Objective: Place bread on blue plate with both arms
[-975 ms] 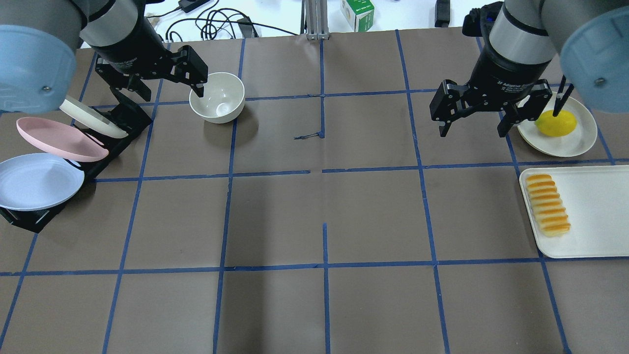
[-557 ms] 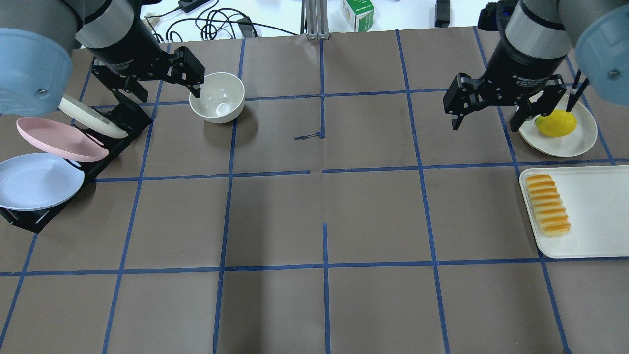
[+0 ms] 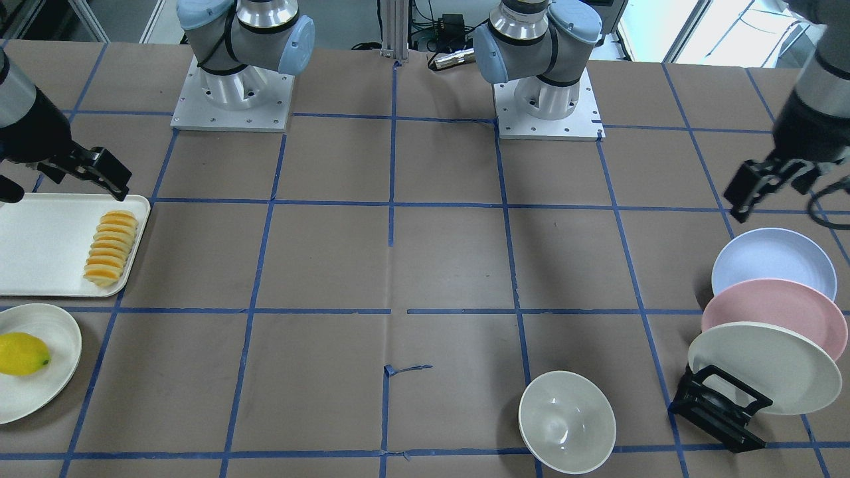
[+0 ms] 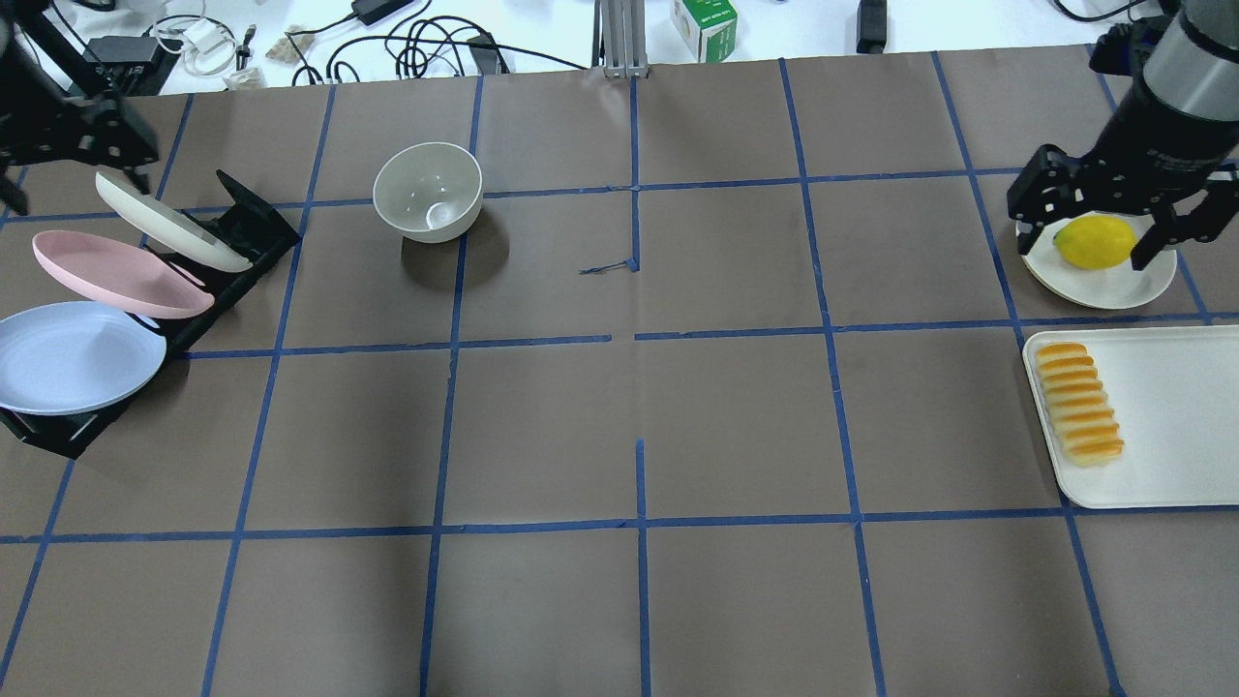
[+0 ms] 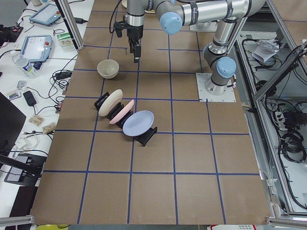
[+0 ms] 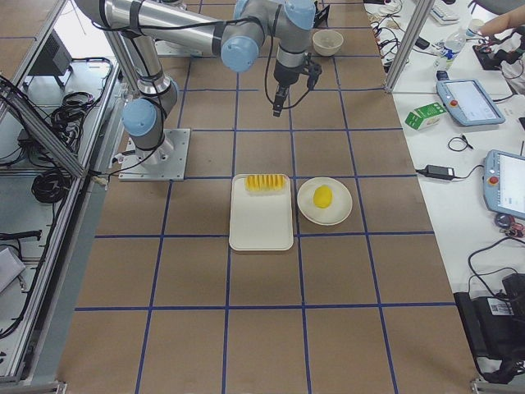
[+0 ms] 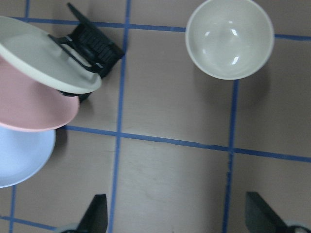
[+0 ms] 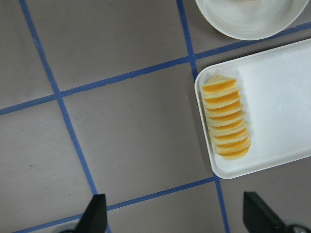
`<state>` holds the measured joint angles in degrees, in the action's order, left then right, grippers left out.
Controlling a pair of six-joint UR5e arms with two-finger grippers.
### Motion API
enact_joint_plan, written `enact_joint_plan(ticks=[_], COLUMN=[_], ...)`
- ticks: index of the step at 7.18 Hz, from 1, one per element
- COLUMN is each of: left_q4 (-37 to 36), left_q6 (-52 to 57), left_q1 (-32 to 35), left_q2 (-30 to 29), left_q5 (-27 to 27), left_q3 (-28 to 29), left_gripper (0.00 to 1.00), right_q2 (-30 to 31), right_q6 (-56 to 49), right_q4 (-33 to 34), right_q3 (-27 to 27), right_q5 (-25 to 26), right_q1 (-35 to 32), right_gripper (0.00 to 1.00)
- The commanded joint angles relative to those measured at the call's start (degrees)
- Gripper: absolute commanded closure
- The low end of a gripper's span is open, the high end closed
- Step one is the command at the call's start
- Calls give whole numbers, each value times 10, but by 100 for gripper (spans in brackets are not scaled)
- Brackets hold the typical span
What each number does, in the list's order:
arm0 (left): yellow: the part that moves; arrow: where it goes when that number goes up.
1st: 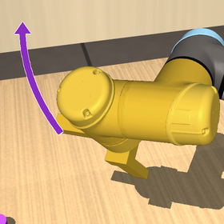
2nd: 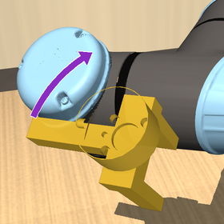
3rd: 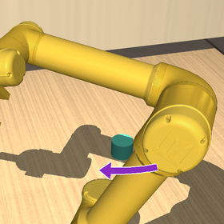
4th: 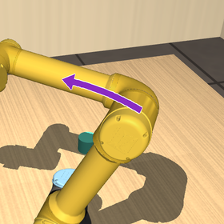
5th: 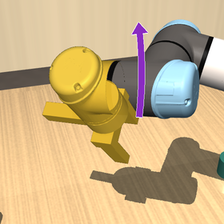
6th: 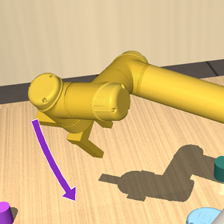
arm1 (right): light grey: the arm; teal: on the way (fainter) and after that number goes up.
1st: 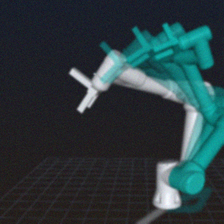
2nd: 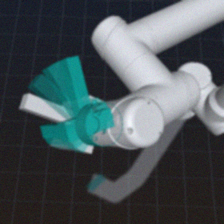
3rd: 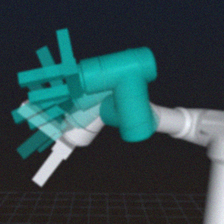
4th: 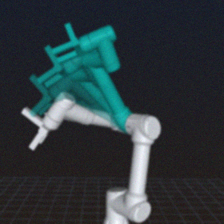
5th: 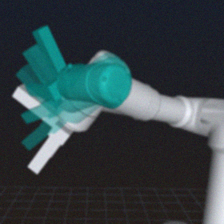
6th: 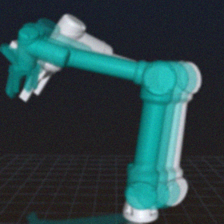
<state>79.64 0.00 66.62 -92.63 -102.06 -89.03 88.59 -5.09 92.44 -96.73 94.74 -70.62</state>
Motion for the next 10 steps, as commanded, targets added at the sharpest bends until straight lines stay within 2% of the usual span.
enact_joint_plan(ticks=[1,2,4,5,7,8,9,10], left_q4=[-34,-68,-125,-126,-137,-136,-136,-135], left_q6=[-5,-6,-5,-6,-24,-17,-17,-16], left_q1=[-126,-149,-175,-183,-186,-187,-187,-188], left_q2=[-31,-62,-133,-153,-196,-204,-212,-214], left_q5=[-5,-5,-4,-4,-4,-11,-11,-17], left_q3=[0,-1,-1,-4,-11,-14,-19,-20], left_gripper=[0,0,0,0,0,7,10,19], right_q2=[-37,-74,-89,-107,-112,-113,-119,-136], right_q6=[-108,-130,-142,-140,-156,-181,-179,-179], right_q4=[86,210,216,223,252,257,258,258], right_q3=[-59,-85,-108,-145,-164,-173,-174,-174], right_q5=[9,21,18,17,18,21,23,22], right_q1=[94,103,106,106,106,106,106,106], right_gripper=[0,0,0,0,0,0,0,0])
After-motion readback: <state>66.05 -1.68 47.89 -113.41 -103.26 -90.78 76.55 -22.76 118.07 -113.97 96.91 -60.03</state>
